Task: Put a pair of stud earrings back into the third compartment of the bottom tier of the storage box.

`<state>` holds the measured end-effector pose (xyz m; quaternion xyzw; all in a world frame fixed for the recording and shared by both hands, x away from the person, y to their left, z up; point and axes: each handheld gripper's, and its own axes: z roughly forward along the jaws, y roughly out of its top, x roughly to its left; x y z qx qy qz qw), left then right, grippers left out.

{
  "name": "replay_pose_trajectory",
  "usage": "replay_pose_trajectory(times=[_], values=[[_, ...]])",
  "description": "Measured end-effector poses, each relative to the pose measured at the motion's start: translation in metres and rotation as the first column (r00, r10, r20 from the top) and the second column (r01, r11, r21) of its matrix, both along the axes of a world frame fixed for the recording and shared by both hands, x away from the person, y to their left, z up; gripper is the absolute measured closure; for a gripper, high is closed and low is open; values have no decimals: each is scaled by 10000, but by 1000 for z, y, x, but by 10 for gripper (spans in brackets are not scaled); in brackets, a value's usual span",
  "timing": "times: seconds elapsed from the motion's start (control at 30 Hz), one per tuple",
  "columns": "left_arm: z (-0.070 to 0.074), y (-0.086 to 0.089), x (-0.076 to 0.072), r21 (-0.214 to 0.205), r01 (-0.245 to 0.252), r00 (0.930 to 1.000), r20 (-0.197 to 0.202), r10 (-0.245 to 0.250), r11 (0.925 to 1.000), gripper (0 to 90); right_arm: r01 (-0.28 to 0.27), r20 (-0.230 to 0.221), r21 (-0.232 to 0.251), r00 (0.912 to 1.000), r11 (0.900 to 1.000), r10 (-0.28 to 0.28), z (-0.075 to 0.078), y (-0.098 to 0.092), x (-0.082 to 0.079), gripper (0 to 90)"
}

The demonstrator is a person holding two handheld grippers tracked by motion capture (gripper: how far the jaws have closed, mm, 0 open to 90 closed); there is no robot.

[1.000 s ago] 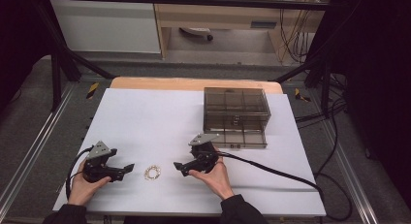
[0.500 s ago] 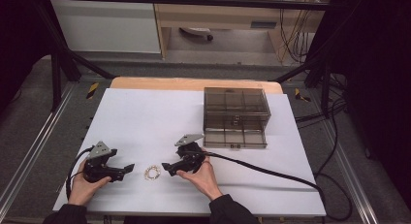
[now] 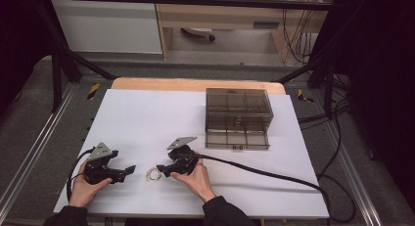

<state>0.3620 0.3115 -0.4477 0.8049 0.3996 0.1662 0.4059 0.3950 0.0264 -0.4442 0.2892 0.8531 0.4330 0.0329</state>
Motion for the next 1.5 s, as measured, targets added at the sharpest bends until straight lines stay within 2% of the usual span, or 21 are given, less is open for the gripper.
replay_pose_trajectory(times=[0.07,0.1,0.3,0.6,0.87,1.13,1.5], values=[[0,0,0,-4,-6,10000,-3,6,10000,56,-93,4,-73,10000,9999,93,0,4,-1,417],[0,0,0,-5,-7,10000,-1,7,10000,56,-195,-43,-80,9998,9998,194,-1,7,-1,460],[0,0,0,-7,6,10000,4,-6,10000,56,-456,-189,-244,9988,9987,451,-4,14,-2,540],[0,0,0,-10,15,10000,8,-15,10000,56,-539,-698,-262,9962,9982,520,-9,17,-1,689],[0,0,0,-20,9,10000,14,-9,10000,57,-530,-968,-227,9940,9983,505,-11,17,0,829],[0,0,0,-26,-4,10000,23,4,10000,57,-435,-1275,-105,9910,9990,418,-9,17,1,859],[0,0,-1,-51,-19,10000,39,20,10000,58,-504,-1183,-9,9917,9987,500,2,14,-2,864]])
